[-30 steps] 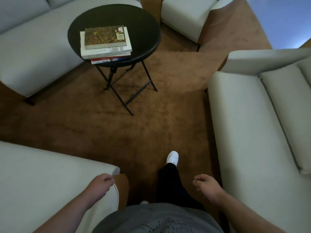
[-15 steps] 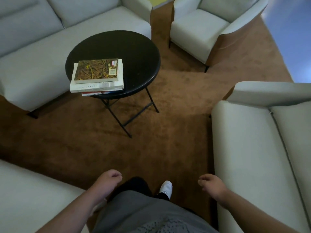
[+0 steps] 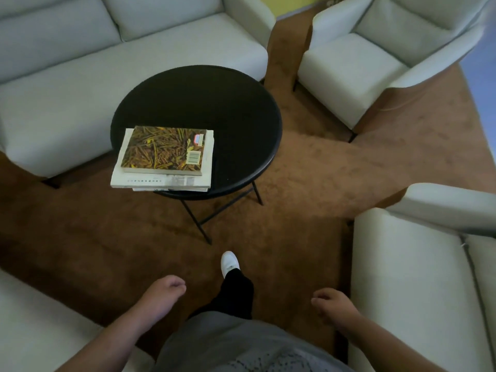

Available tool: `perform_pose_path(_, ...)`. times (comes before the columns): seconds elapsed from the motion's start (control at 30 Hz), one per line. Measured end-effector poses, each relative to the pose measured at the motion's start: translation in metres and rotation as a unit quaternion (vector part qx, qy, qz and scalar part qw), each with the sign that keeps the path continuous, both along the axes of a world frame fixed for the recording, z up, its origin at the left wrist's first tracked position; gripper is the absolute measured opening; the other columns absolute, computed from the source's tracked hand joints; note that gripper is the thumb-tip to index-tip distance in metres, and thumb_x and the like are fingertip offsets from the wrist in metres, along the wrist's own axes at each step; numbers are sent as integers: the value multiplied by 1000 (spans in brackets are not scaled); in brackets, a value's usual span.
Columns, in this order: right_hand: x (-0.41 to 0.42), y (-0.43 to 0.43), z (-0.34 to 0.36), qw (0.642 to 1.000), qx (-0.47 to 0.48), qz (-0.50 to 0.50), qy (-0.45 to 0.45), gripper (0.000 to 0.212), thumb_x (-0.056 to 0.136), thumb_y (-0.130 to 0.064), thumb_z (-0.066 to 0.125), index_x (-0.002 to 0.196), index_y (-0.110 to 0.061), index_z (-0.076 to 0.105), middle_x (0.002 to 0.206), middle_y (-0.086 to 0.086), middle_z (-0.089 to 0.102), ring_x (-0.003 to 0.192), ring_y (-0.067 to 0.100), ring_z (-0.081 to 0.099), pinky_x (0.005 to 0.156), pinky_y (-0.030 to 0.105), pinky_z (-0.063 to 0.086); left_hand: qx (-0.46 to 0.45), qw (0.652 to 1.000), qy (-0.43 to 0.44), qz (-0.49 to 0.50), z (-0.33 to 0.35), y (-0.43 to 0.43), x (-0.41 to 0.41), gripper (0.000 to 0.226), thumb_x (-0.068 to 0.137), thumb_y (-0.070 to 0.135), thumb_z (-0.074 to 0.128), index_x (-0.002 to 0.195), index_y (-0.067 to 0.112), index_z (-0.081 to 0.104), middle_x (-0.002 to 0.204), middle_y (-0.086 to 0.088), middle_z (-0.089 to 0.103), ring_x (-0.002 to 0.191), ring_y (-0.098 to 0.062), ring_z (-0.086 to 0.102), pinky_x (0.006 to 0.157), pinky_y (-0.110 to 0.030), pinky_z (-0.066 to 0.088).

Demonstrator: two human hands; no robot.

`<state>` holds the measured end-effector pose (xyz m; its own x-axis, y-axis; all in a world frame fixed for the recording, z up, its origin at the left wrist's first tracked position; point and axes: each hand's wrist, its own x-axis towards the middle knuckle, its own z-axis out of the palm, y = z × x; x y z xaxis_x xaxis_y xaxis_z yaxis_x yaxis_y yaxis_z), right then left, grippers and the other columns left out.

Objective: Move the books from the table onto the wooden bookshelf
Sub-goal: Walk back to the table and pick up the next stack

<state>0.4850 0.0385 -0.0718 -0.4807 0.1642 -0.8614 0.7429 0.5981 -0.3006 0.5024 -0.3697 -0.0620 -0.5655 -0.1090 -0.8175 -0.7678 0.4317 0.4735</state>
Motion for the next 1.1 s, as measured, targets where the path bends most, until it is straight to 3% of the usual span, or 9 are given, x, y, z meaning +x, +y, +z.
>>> perform_pose_path(0.07, -40, -14, 2, 1000, 10, 27, 7, 23, 98, -21, 65, 119, -13, 67, 99, 4, 69, 82, 15, 67, 66, 26, 55, 11, 1000, -1, 21, 0, -10, -29, 11, 102, 26, 53, 110, 28, 60, 111, 3, 64, 103, -12, 60, 84, -29, 51)
perform_pose_path(0.2, -119, -47, 9, 997, 23, 74, 23, 26, 96, -26, 66, 121, -19, 66, 105, -1, 69, 98, 16, 68, 93, 36, 58, 42, 996, 5, 83, 2, -28, -77, 16, 101, 26, 56, 114, 24, 64, 112, -2, 66, 103, -17, 63, 82, -30, 53)
perform_pose_path(0.4, -213, -108, 29, 982, -31, 159, 100, 24, 94, -33, 67, 117, -27, 68, 103, -14, 66, 93, 2, 64, 70, 17, 48, 111, 963, 19, 245, 10, -43, -128, 30, 101, 34, 55, 121, 13, 61, 113, -10, 67, 105, -26, 65, 87, -38, 54)
perform_pose_path(0.53, -271, -153, 51, 963, -72, 216, 145, 19, 96, -40, 64, 113, -32, 67, 104, -20, 64, 92, -3, 60, 69, 11, 42, 147, 920, 33, 361, 16, -46, -153, 52, 98, 46, 54, 141, 16, 46, 123, -8, 59, 113, -29, 61, 93, -45, 54)
perform_pose_path(0.63, -314, -187, 63, 943, -80, 260, 193, 37, 96, -43, 64, 128, -25, 62, 112, -13, 62, 101, 4, 61, 76, 15, 46, 184, 875, 51, 444, 18, -46, -166, 64, 94, 49, 58, 147, 17, 40, 131, -12, 54, 114, -32, 59, 95, -48, 54)
perform_pose_path(0.77, -361, -224, 71, 922, -72, 303, 229, 45, 94, -45, 65, 133, -22, 62, 108, -13, 62, 103, 10, 62, 88, 29, 51, 209, 843, 60, 493, 20, -43, -178, 75, 84, 56, 65, 144, 16, 43, 121, -8, 55, 106, -27, 61, 90, -43, 57)
perform_pose_path(0.87, -386, -247, 71, 904, -75, 335, 255, 49, 91, -45, 69, 133, -21, 62, 108, -11, 64, 97, 6, 63, 84, 26, 53, 215, 826, 65, 517, 21, -38, -190, 68, 83, 54, 69, 136, 17, 45, 122, -8, 54, 107, -26, 61, 92, -42, 56)
perform_pose_path(1.0, -411, -271, 71, 879, -86, 398, 248, 58, 88, -45, 72, 140, -23, 57, 124, -7, 65, 111, 9, 62, 87, 23, 49, 209, 792, 77, 568, 18, -30, -207, 56, 85, 46, 73, 123, 18, 43, 120, -7, 56, 112, -28, 58, 97, -43, 53)
perform_pose_path(1.1, -429, -292, 70, 844, -79, 472, 242, 64, 88, -44, 72, 145, -21, 52, 141, -2, 60, 122, 14, 58, 93, 26, 46, 200, 756, 80, 618, 15, -23, -219, 54, 85, 41, 76, 119, 20, 40, 103, 2, 55, 96, -18, 58, 103, -44, 49)
